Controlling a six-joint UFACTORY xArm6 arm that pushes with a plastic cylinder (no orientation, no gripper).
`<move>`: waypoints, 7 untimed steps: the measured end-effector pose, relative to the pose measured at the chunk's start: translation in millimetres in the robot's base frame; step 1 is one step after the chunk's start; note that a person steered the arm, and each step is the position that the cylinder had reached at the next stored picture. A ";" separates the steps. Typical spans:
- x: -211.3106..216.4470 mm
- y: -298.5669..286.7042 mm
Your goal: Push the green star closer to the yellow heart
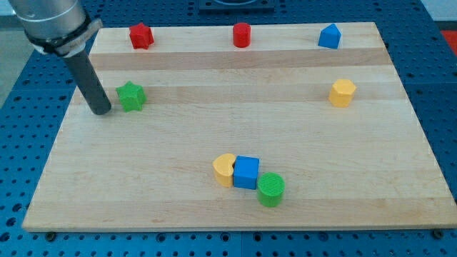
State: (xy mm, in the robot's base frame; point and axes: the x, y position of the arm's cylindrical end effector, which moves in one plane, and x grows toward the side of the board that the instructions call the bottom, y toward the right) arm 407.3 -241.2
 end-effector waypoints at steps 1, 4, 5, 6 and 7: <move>-24.6 -2.4; -10.4 55.1; 3.4 76.3; 24.2 92.0; 48.6 93.7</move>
State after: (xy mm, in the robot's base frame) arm 455.9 -147.5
